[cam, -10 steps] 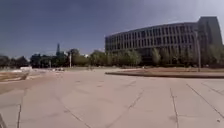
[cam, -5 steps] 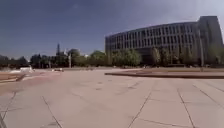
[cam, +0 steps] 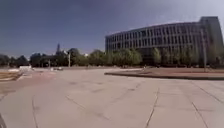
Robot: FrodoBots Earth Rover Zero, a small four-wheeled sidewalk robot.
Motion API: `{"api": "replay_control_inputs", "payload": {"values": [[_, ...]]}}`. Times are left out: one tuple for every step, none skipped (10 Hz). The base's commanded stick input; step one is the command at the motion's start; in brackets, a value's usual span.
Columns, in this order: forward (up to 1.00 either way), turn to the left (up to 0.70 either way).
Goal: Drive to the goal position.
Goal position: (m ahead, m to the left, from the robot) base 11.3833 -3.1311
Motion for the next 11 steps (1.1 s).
{"api": "replay_control_inputs", "payload": {"values": [[0.70, 0.01], [0.70, 0.01], [0.70, 0.01], [0.70, 0.01], [0.70, 0.01], [0.70, 0.01], [0.70, 0.01], [0.70, 0.01], [0.70, 0.01], [0.70, 0.01], [0.70, 0.01]]}}
